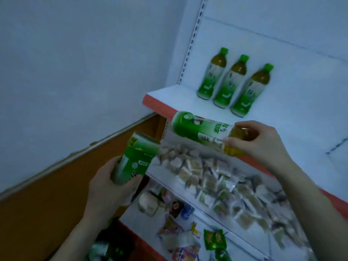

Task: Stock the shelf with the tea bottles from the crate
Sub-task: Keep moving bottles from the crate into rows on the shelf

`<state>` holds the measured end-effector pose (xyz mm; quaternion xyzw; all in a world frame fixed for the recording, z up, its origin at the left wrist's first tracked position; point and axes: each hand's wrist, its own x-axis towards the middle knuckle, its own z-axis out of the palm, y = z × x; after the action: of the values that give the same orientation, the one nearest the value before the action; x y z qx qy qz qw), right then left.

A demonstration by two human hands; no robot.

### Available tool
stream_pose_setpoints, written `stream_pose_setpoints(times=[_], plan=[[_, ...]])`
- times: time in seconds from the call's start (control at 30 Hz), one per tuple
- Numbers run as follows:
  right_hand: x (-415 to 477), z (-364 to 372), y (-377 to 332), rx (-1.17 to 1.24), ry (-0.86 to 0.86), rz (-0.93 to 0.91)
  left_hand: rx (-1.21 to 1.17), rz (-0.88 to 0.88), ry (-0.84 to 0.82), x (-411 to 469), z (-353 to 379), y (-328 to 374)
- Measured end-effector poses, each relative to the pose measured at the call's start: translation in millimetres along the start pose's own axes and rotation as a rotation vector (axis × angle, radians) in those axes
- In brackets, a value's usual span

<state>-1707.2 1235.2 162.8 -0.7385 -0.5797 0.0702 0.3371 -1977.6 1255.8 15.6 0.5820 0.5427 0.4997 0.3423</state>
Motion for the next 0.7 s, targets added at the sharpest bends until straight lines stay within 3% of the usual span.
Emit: stream_pose_setpoints(times=[0.13,0.3,0.53,0.7], plan=[[29,-60,23,-0.004,0.107,0.044,-0.114,0.093,-0.052,31,33,44],[81,-120,55,-0.209,0.108,0.068,-0.163,0.137,-0.094,68,83,94],[165,-167,85,-0.55,-0.17,-0.012,-0.224,0.148,-0.097,110,159,160],[206,-172,87,-0.662,-0.394,-0.118,-0.302,0.094,-0.069,122,206,181]])
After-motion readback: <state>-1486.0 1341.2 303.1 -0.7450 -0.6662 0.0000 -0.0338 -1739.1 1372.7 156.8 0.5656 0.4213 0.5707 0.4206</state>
